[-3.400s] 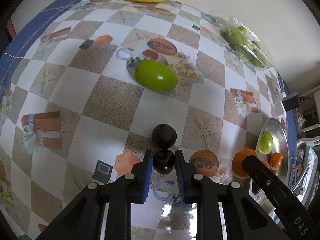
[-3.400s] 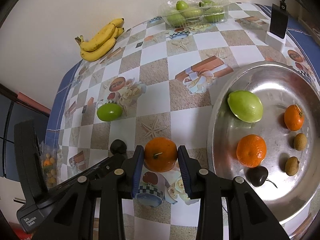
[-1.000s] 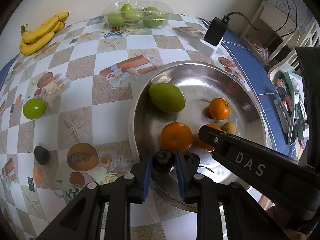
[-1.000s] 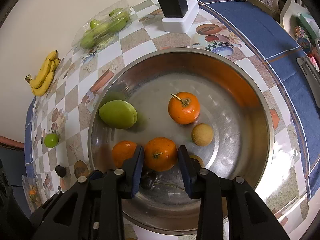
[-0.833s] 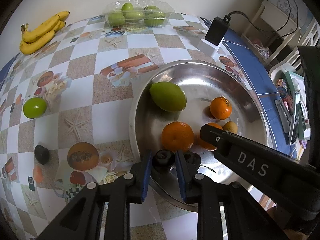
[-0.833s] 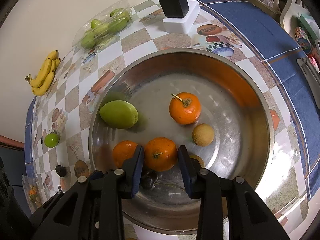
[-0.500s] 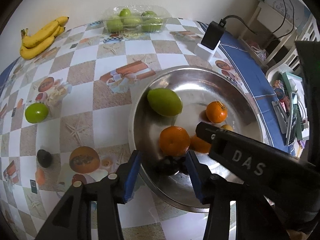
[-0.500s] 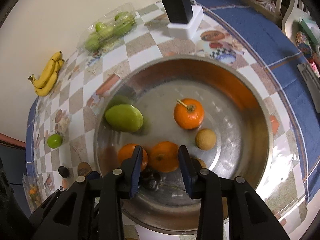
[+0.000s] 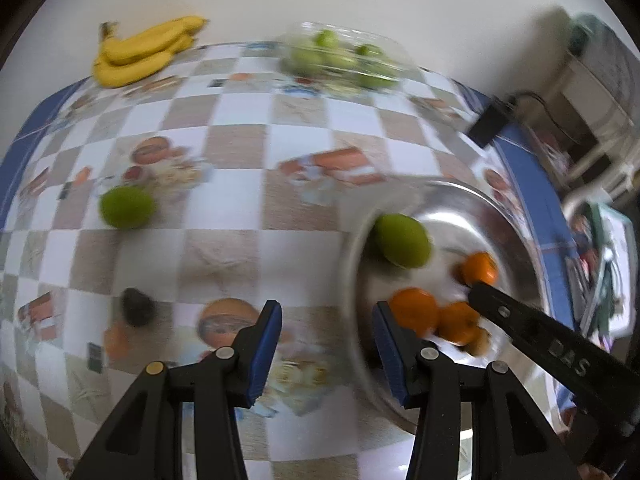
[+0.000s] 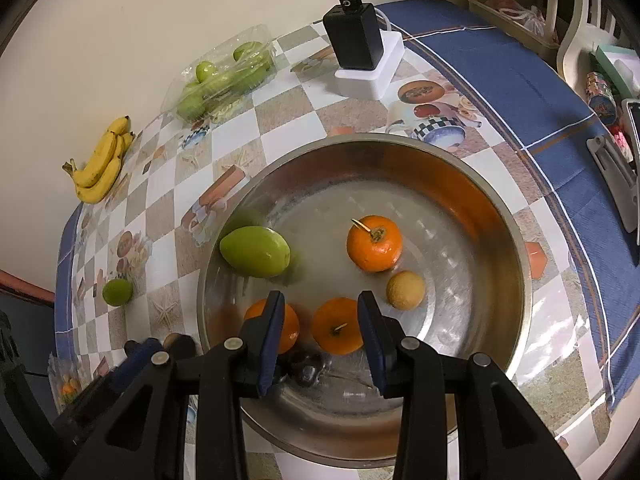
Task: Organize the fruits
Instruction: 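Open both grippers to drop the orange and dark plum into the bowl, then move both open tools back over the remaining fruit on the table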
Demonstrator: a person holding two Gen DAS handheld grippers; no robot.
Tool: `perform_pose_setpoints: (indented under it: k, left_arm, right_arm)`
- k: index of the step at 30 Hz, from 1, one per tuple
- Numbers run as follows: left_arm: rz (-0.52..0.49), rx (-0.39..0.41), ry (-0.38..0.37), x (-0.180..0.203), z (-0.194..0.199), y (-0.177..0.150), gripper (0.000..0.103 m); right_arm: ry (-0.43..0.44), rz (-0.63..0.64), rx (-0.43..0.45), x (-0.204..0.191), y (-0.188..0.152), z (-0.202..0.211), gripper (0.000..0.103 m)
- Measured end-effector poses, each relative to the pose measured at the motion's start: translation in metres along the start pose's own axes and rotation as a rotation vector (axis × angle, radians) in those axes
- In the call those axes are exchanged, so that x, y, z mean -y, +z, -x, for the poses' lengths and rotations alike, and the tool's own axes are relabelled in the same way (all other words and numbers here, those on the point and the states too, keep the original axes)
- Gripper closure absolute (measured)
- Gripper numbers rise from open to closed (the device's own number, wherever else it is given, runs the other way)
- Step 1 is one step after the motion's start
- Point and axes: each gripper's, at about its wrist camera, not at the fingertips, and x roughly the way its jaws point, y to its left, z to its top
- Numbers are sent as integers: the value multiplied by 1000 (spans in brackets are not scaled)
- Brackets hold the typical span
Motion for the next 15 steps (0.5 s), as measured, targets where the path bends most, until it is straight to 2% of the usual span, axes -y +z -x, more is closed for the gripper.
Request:
perform_pose_setpoints:
  k: [3,5,7,9,11,15]
  left_arm:
    - [31,18,42,-12,3,3,45]
    - [50,26,73,-21,4,4,40]
    - [64,37,101,-28,6,6,36]
    - [84,40,112,-34,5,7,27]
    - [96,41,132,-38,4,8,12]
    - [88,52,178,-41,3,8,3]
  right_arm:
    - [-4,8,-2,-2,0,-1,61]
    - [-11,14,-1,-3,0,-1,44]
    - [-22,27,0,-5,0,-2,43]
    - [-28,35,0,-7,-1,-2,39]
    - [-42,46,3,-9,-2,-3,27]
    - [-50,61,8,-10,-2,-4,24]
